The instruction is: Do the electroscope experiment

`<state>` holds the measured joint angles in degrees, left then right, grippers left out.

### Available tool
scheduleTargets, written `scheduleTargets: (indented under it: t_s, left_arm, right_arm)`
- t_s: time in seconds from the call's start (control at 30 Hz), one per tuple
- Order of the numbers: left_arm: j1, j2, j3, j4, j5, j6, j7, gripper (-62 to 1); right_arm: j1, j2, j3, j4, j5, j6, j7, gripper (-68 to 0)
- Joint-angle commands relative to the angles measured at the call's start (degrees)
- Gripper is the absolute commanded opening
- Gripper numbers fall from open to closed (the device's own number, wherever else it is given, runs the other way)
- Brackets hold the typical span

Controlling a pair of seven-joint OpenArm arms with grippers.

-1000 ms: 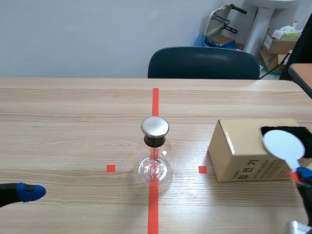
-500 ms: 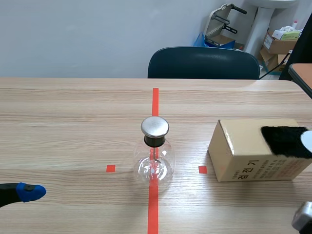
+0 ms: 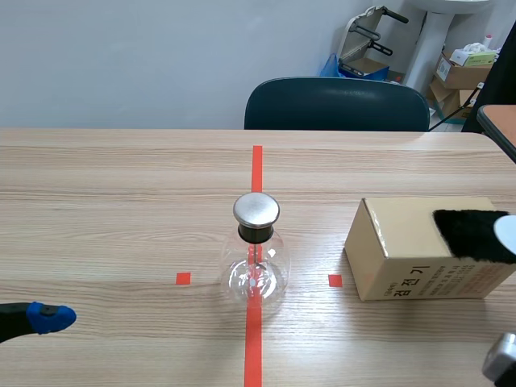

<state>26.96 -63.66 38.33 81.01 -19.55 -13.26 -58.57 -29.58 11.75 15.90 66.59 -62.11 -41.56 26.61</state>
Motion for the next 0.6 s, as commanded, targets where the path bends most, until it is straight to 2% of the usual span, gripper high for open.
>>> scheduleTargets:
  t_s: [0.0,0.07,0.2,0.27,0.33,0.5,0.57]
  left_arm:
    - [-0.2,0.2,-0.2,1.2,-0.3,0.1,-0.8,-8.4]
    - [-0.2,0.2,-0.2,1.2,-0.3,0.1,-0.8,-8.3]
    - [-0.2,0.2,-0.2,1.2,-0.3,0.1,-0.8,-8.4]
    - [-0.2,0.2,-0.2,1.2,-0.3,0.1,-0.8,-8.4]
    - [-0.2,0.2,-0.2,1.2,-0.3,0.1,-0.8,-8.4]
    - [-0.2,0.1,-0.2,1.2,-0.3,0.3,-0.8,-8.4]
    - [-0.2,0.1,-0.2,1.2,-0.3,0.3,-0.8,-8.4]
  right_arm:
    - [-0.3,0.3,0.2,0.7,0.3,-3.3,0.7,-66.0]
    - [-0.3,0.3,0.2,0.7,-0.5,-3.3,4.0,-66.0]
    - [-0.2,0.3,0.2,0.7,-0.5,-3.3,17.9,-66.0]
    - [-0.3,0.3,0.2,0.7,-0.5,-3.3,20.9,-66.0]
    - [-0.4,0.3,0.2,0.7,-0.2,-3.3,19.3,-66.0]
    - [-1.2,0.3,0.3,0.7,0.0,-3.3,3.6,-66.0]
    - [-1.2,0.3,0.3,0.7,0.0,-3.3,-0.6,-66.0]
